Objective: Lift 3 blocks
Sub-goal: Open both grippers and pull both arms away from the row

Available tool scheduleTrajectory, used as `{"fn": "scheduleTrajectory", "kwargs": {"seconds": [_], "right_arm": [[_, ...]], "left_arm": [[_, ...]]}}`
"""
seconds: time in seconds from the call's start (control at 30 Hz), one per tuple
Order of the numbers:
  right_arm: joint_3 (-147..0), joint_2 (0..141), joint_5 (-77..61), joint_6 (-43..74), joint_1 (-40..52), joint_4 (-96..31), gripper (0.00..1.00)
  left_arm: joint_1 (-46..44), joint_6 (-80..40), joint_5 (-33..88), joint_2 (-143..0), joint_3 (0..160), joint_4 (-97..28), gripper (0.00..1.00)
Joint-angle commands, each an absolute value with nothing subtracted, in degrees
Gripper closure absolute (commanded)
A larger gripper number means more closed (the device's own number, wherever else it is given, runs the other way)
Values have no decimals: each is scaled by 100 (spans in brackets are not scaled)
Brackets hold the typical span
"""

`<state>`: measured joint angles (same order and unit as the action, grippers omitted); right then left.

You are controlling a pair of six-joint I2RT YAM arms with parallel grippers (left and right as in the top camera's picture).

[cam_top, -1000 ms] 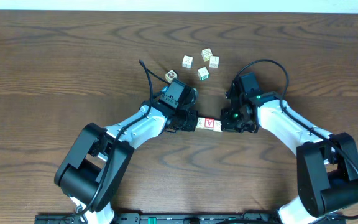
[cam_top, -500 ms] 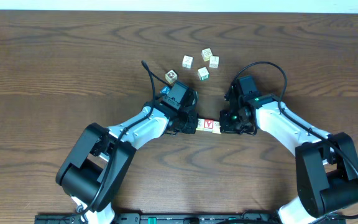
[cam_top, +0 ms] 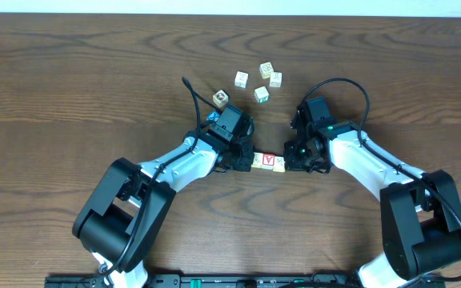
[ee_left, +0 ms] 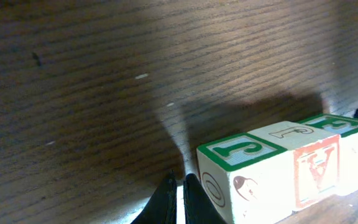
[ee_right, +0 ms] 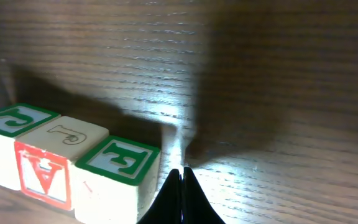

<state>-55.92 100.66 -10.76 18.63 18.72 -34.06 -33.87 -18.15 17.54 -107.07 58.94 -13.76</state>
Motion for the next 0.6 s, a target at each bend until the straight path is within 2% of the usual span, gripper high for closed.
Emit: {"fn": "scheduleTrajectory", "kwargs": {"seconds": [0.0, 0.27, 0.47, 0.53, 0.57], "right_arm": [[-5610, 10044, -810, 1824, 1872, -3404, 99], [-5946, 10040, -753, 1581, 1328, -3382, 99], [-6882, 10040, -722, 668, 829, -3319, 99], [-7255, 10040, -545, 381, 707, -3194, 96], [-7467, 10040, -405, 270, 650, -3096, 91]], "left_arm": [[-3391, -1763, 1557, -10796, 6012, -1413, 92], [-2812, -1297, 1249, -10455, 6090, -1492, 92], [-2080, -744, 1013, -9509, 6228, -1643, 92], [-1839, -589, 764, -8995, 6228, -1645, 92], [-1726, -548, 626, -8702, 6228, -1643, 92]]}}
